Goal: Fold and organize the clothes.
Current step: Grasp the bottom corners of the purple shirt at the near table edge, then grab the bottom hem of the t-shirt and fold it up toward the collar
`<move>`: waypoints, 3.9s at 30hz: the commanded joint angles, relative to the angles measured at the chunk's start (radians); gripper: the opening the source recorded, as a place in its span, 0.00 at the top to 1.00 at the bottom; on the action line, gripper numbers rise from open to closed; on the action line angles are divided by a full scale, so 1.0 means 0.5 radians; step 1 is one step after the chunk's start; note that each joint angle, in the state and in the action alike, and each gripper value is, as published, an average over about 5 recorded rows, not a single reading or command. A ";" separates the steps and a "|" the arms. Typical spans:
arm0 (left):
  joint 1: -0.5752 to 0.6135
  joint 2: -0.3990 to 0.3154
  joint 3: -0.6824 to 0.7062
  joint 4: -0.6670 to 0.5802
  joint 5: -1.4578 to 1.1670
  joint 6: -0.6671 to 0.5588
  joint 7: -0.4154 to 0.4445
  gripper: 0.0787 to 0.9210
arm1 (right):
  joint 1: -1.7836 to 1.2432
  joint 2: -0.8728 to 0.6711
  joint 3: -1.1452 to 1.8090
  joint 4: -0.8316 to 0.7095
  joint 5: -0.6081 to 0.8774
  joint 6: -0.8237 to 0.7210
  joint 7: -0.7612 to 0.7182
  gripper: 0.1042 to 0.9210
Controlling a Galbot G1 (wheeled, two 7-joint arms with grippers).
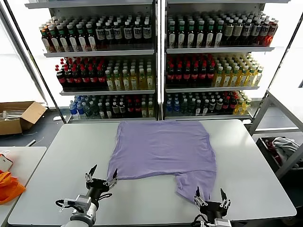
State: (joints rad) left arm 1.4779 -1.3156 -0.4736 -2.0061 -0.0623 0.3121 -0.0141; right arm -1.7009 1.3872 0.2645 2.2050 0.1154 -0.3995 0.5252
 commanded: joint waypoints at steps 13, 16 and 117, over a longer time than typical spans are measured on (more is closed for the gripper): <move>-0.062 0.055 0.009 0.085 -0.251 0.197 -0.020 0.12 | -0.010 0.016 -0.031 -0.020 0.008 -0.031 0.057 0.12; -0.061 0.049 0.010 0.074 -0.253 0.203 -0.021 0.12 | -0.011 0.018 -0.039 -0.036 0.007 -0.032 0.057 0.12; -1.095 -0.023 0.341 1.034 -0.327 -0.034 -0.093 0.99 | 1.560 0.013 0.077 -1.302 0.044 -0.072 -0.477 0.93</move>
State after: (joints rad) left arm 1.0055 -1.3235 -0.3249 -1.6048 -0.2378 0.2731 -0.0638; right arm -0.9861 1.3935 0.3075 1.6428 0.1439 -0.3796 0.3165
